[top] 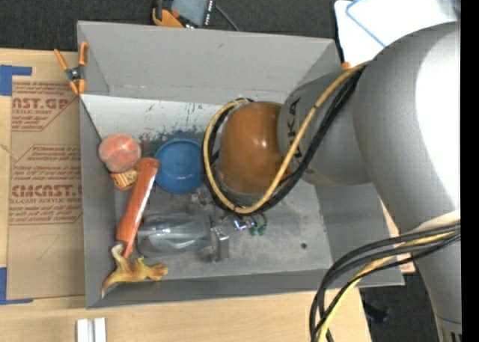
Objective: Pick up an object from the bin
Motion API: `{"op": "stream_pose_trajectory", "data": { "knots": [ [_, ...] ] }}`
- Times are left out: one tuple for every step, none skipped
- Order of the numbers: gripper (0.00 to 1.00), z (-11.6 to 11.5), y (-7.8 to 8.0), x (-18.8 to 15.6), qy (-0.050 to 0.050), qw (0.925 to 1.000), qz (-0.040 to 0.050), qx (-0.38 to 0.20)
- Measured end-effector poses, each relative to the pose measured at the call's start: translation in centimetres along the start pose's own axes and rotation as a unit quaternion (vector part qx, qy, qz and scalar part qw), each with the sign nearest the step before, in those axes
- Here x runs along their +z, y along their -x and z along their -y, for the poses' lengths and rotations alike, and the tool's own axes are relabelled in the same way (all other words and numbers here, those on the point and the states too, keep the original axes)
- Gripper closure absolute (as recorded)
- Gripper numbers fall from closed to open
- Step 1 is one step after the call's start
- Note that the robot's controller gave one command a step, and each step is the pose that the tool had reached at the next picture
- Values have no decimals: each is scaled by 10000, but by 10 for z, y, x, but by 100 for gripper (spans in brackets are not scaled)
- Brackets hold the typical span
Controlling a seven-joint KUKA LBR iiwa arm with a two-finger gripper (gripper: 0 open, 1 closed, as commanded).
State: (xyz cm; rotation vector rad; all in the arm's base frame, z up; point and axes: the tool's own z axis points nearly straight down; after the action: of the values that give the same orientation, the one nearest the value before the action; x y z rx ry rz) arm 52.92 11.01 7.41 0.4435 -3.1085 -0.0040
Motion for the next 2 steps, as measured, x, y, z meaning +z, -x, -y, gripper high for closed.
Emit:
{"op": "stream_pose_trajectory", "data": {
  "knots": [
    [0,1,27,-64,-4,9946,45,1042],
    [0,-57,3,-25,25,9993,-26,-376]
  ]
}}
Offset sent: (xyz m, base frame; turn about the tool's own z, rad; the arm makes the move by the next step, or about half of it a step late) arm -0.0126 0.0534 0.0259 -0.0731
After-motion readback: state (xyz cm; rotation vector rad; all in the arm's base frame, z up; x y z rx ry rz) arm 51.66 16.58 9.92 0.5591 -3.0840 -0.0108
